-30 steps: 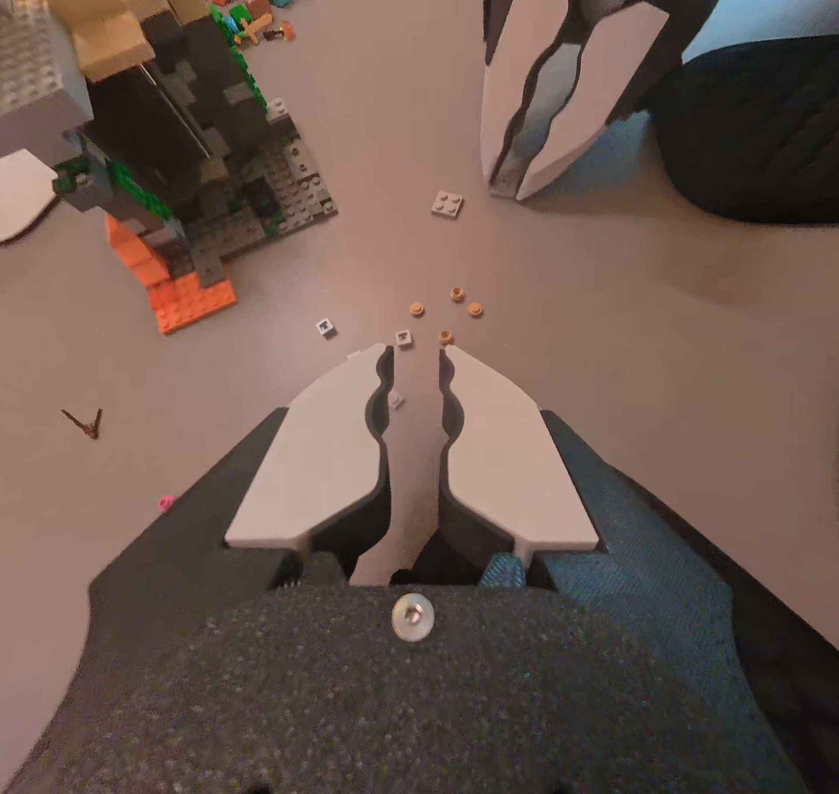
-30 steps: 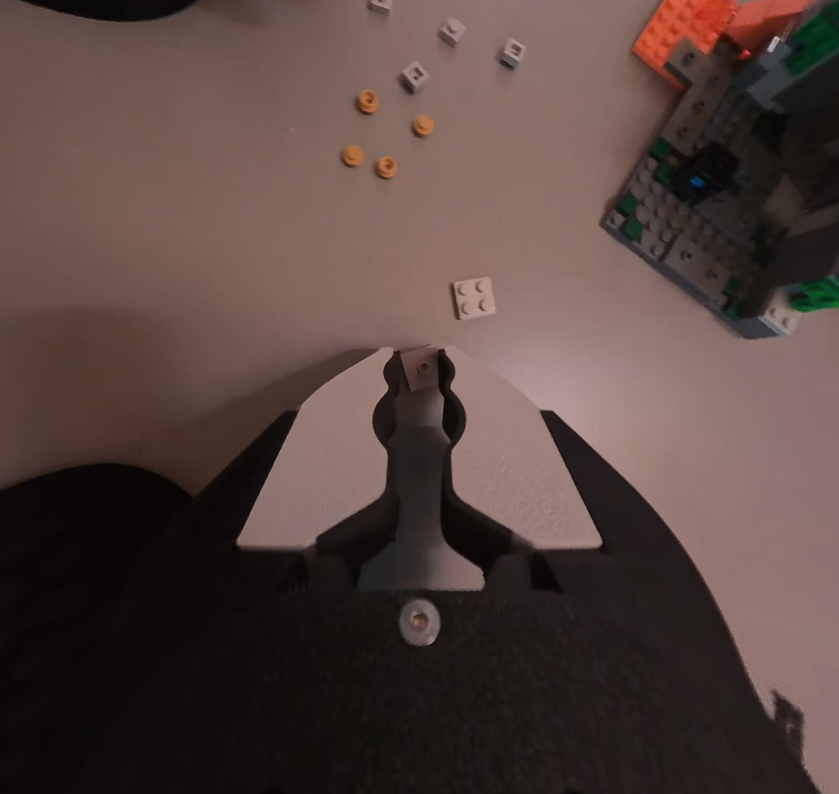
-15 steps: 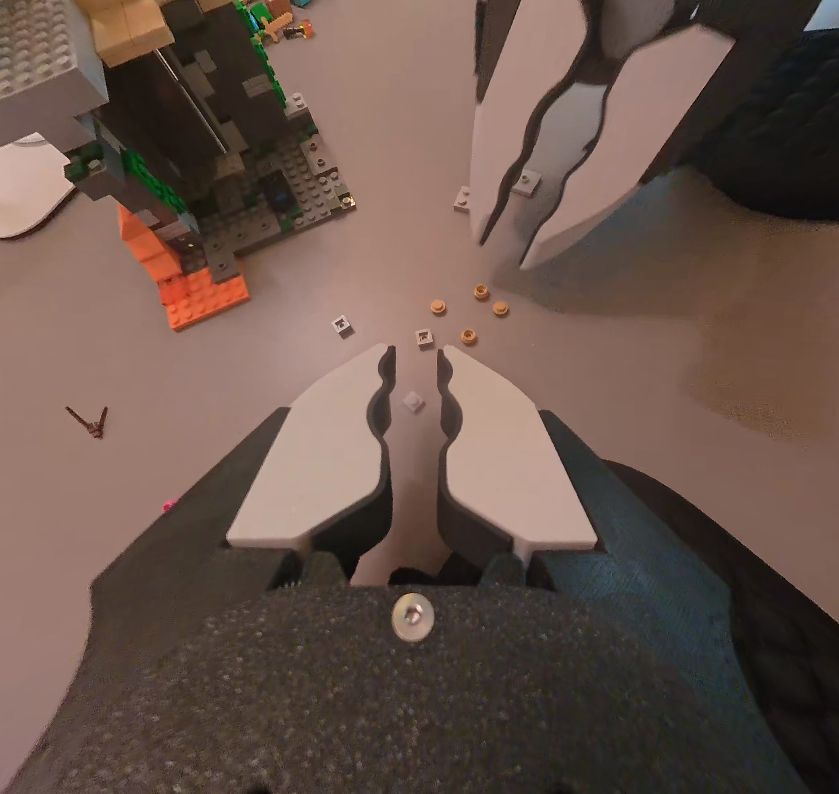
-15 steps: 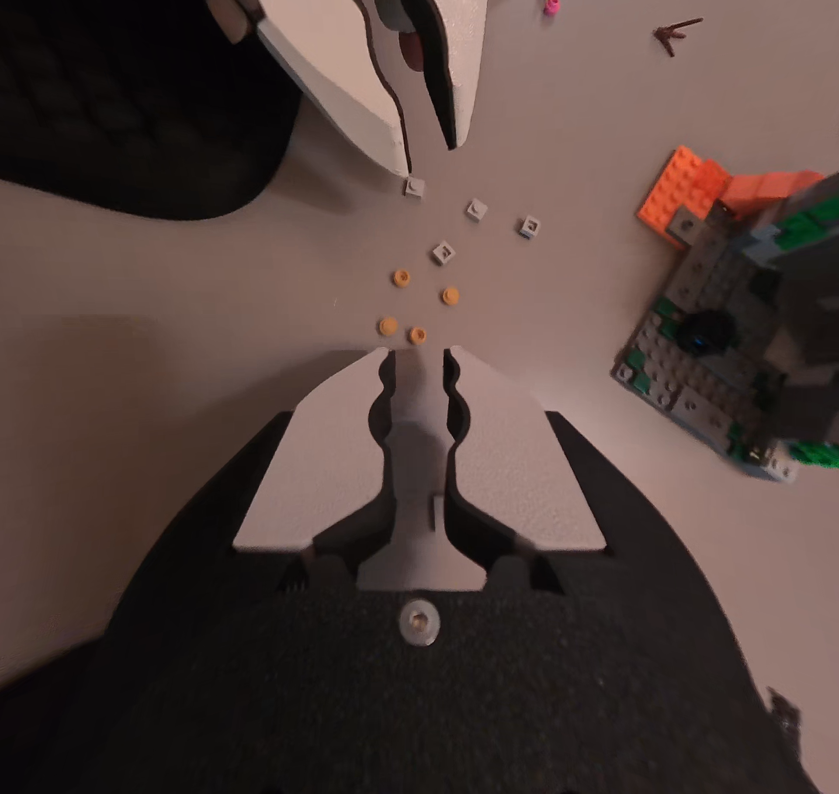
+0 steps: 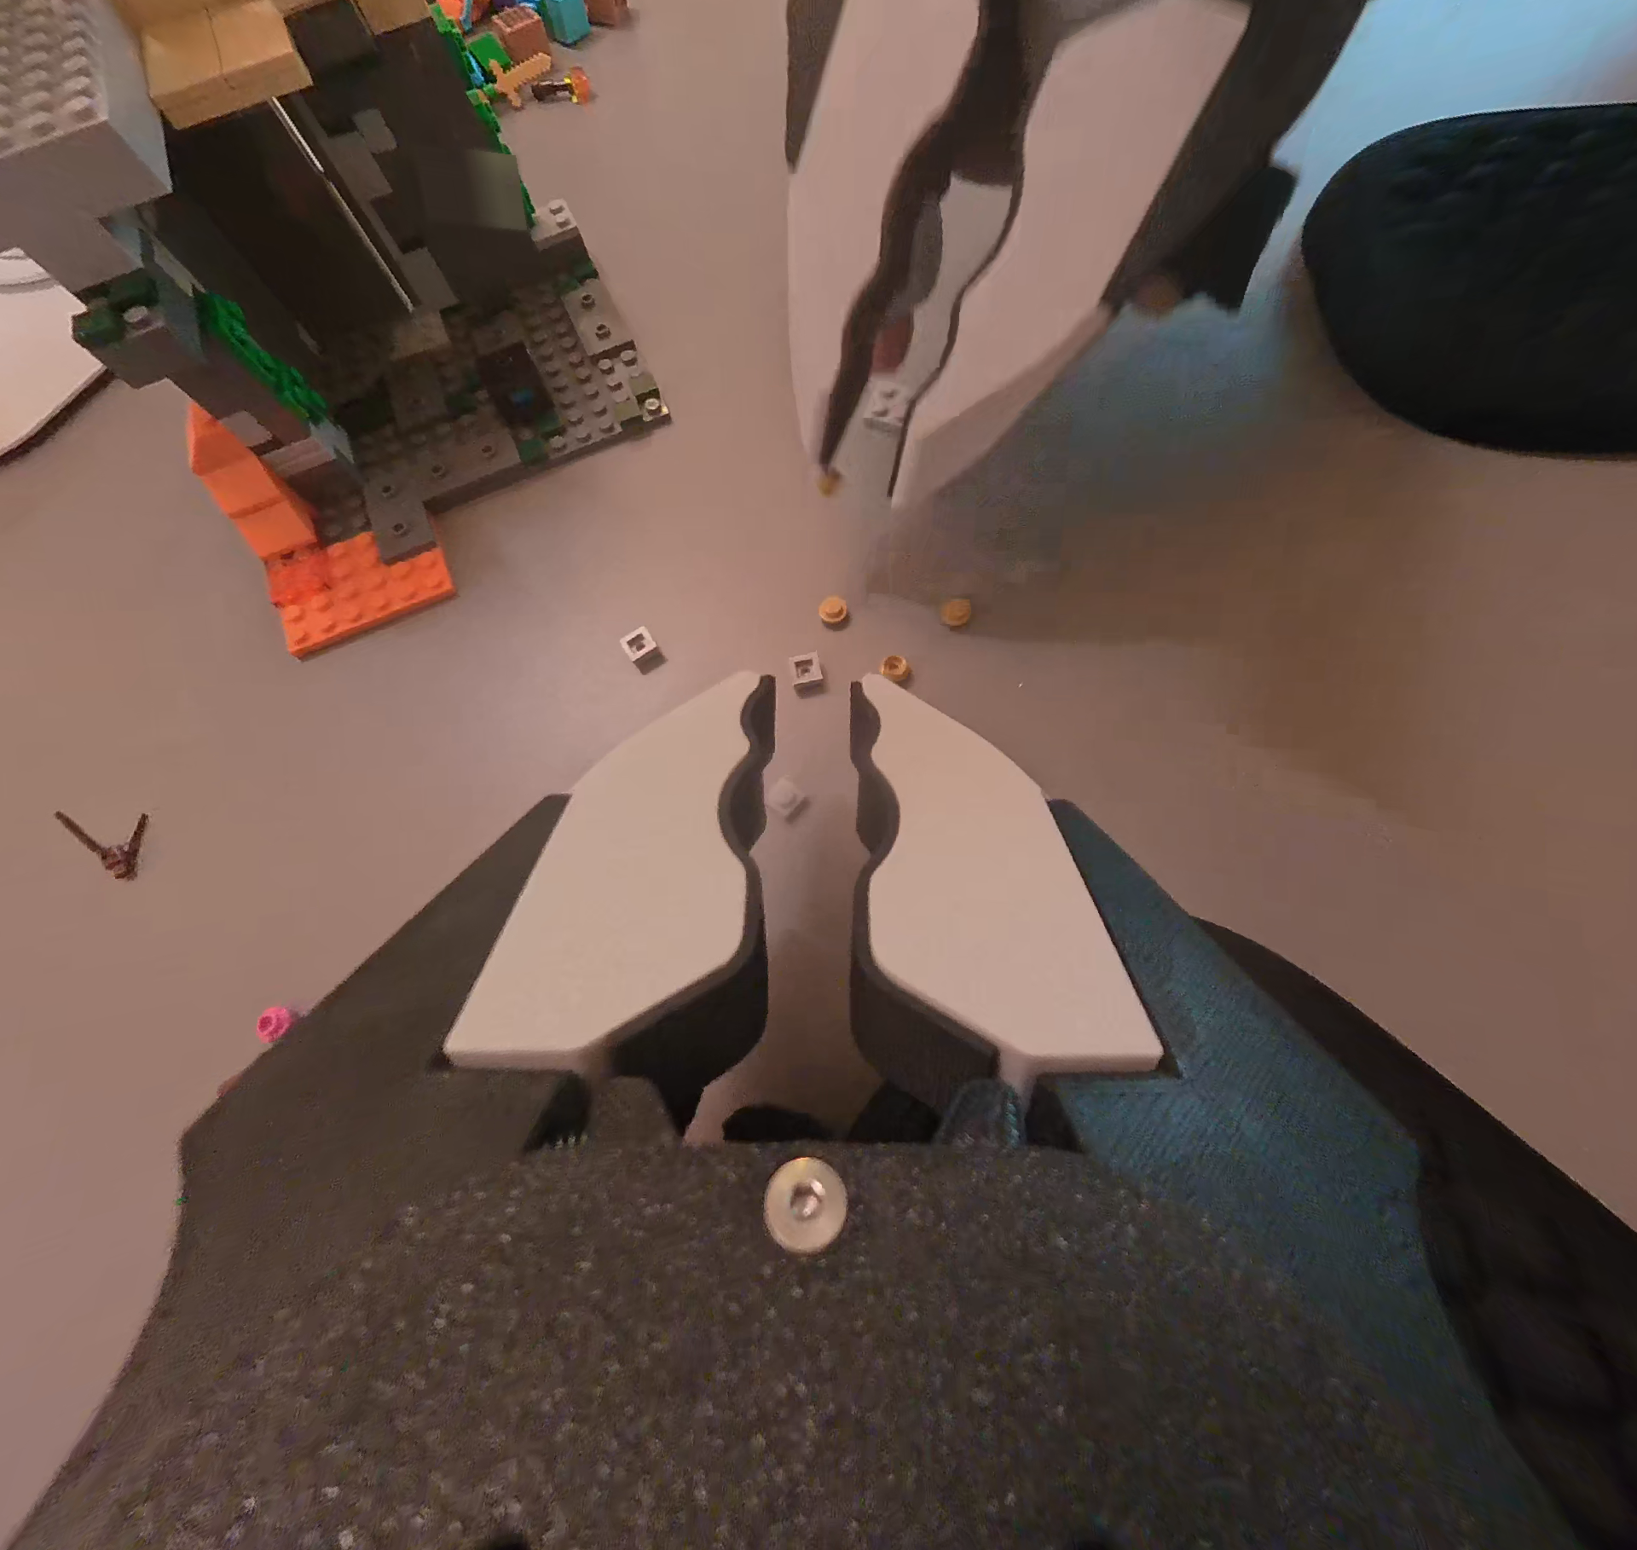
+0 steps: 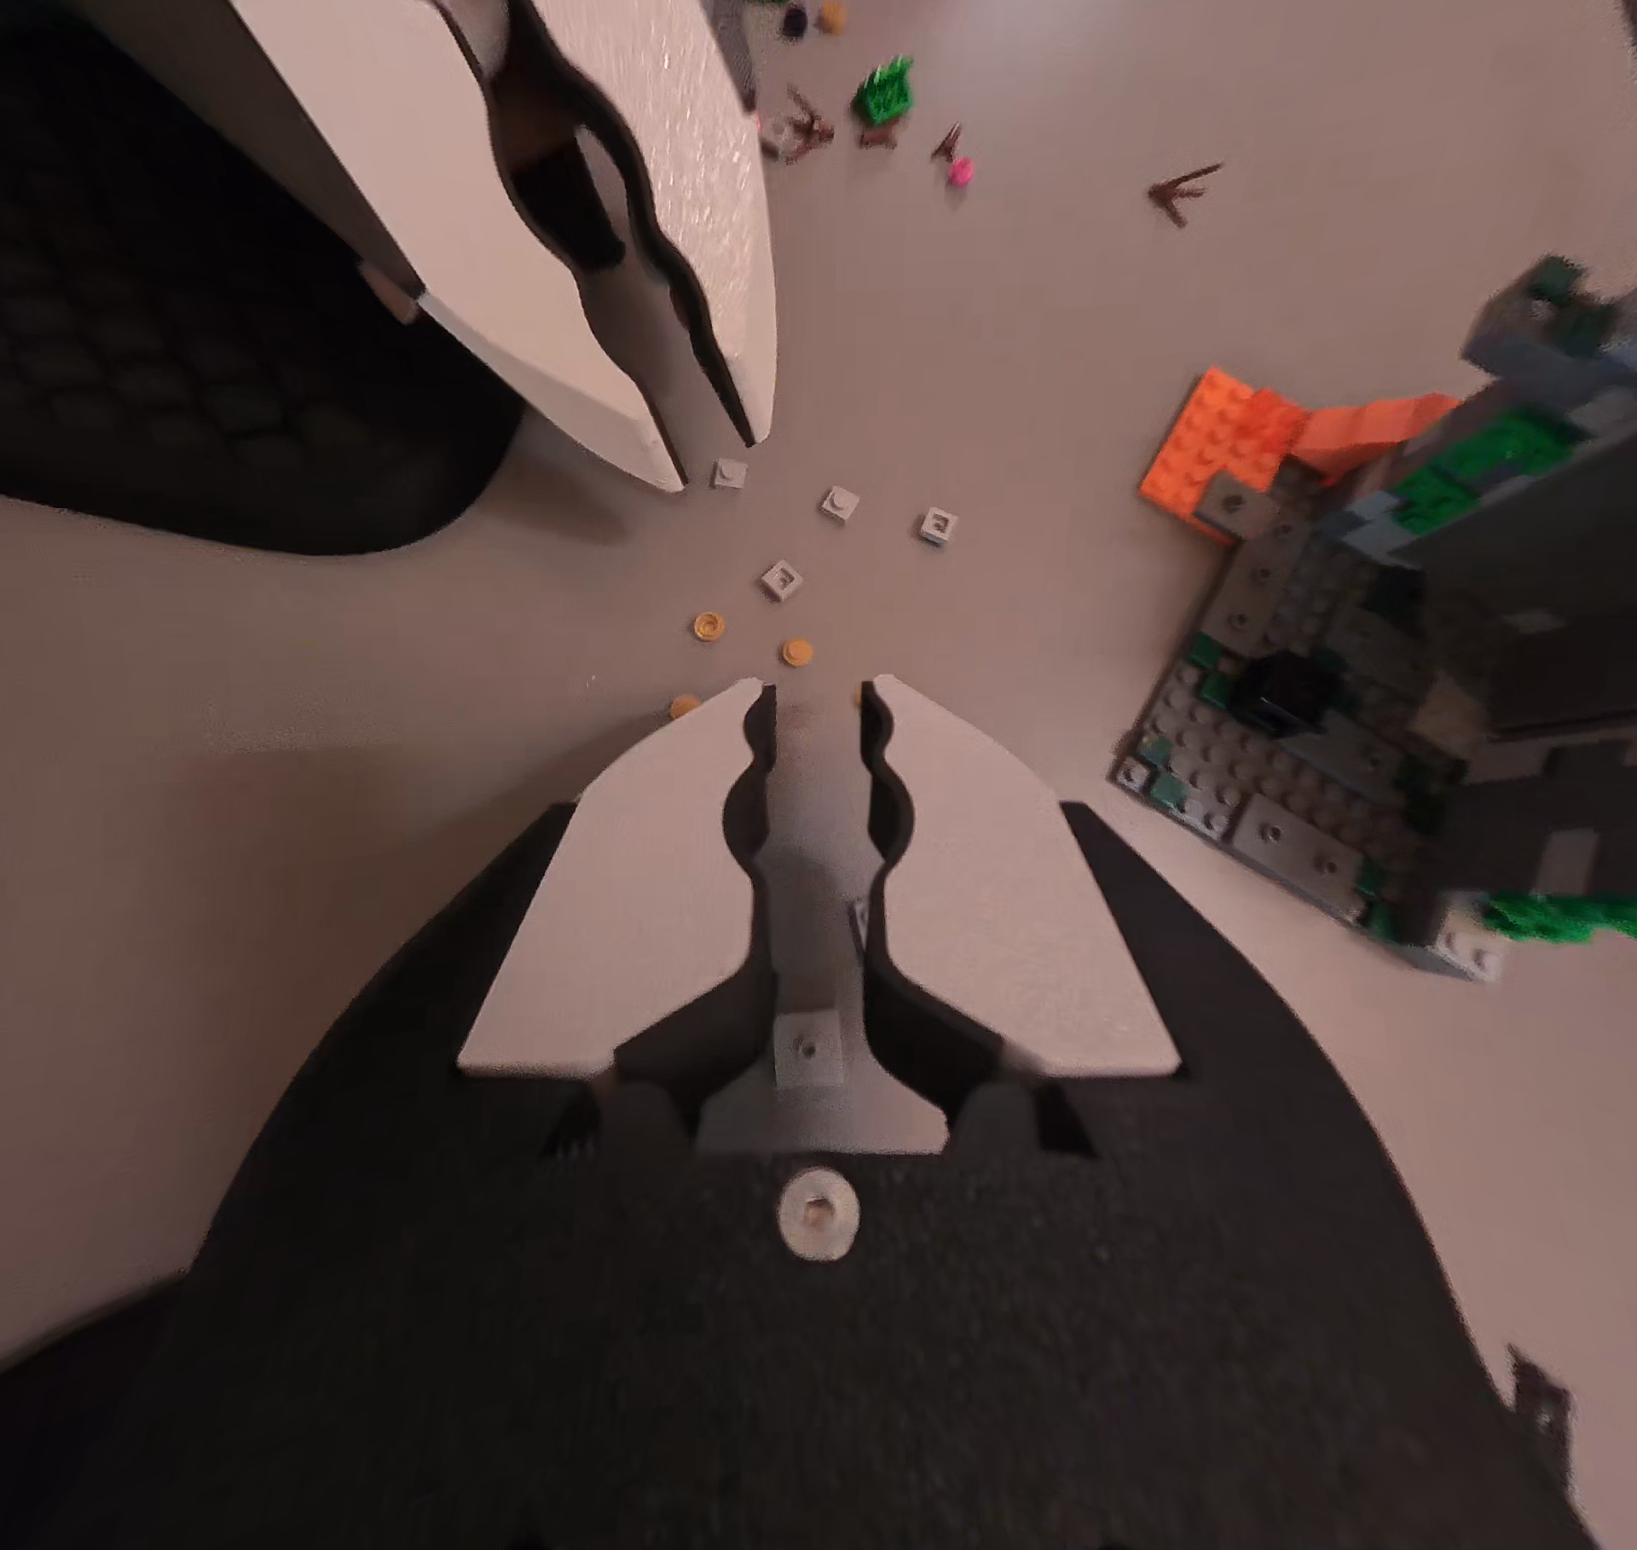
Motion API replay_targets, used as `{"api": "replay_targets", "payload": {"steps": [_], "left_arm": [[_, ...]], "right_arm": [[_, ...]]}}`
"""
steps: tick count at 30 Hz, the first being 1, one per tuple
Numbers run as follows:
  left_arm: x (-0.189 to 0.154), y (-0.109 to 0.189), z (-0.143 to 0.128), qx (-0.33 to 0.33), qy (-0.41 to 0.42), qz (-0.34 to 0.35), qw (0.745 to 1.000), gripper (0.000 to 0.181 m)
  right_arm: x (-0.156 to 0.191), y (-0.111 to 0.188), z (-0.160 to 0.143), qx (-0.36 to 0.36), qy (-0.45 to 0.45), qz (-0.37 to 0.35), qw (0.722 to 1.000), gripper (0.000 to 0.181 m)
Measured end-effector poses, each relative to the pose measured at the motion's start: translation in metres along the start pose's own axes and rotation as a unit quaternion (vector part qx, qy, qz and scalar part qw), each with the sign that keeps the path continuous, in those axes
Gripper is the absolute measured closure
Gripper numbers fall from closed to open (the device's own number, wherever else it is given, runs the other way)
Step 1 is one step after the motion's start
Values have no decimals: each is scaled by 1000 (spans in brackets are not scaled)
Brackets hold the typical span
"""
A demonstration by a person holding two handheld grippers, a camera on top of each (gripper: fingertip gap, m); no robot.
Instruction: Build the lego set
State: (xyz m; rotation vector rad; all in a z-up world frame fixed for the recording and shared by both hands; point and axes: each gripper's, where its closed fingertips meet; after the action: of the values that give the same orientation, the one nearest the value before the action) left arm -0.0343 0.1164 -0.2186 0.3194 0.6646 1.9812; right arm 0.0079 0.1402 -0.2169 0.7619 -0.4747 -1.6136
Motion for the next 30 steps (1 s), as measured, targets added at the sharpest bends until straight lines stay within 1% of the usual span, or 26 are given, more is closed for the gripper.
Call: {"api": "replay_targets", "payload": {"steps": [1, 3, 6, 8, 10, 15, 17, 18, 19, 23, 30], "left_arm": [[-1, -1, 0, 0, -1, -2, 1000, 166], [-2, -2, 0, 0, -2, -5, 1000, 166], [-4, -4, 0, -1, -2, -10, 1000, 166], [-5, -5, 0, 3, -7, -9, 1000, 166], [-6, -6, 1, 3, -13, -7, 1000, 167], [-7, -6, 5, -3, -18, -3, 1000, 167], [-7, -6, 6, -5, -19, -2, 1000, 167], [-7, -6, 6, -5, -20, -2, 1000, 167], [-7, -6, 6, -5, -19, -2, 1000, 167], [-6, -6, 6, -8, -15, -3, 1000, 168], [-4, -9, 8, -4, -18, -1, 1000, 168]], "right_arm": [[-3, 9, 0, -10, -7, 4, 1000, 162], [-11, 24, -9, -15, -6, -3, 1000, 162], [-16, 36, -35, 3, 8, -4, 1000, 162], [-17, 38, -49, 15, 7, -4, 1000, 162], [-21, 33, -59, 29, -1, -12, 999, 161], [-19, 12, -60, 51, 14, -5, 999, 156], [-18, 6, -59, 61, 24, 3, 998, 157], [-17, 4, -58, 64, 29, 5, 998, 162], [-16, 3, -57, 67, 34, 9, 997, 166], [-8, 4, -53, 65, 43, 22, 997, 167], [22, 13, -45, 59, 48, 20, 997, 167]]}}
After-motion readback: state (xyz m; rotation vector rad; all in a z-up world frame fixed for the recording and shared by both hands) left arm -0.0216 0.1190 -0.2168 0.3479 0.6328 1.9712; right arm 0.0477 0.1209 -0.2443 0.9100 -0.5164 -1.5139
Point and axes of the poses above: each gripper's, where its closed fingertips meet, y back along the fingers, z out of its top, x = y × z across the jaws, and after that the axes turned 12 degrees about -z, right-handed
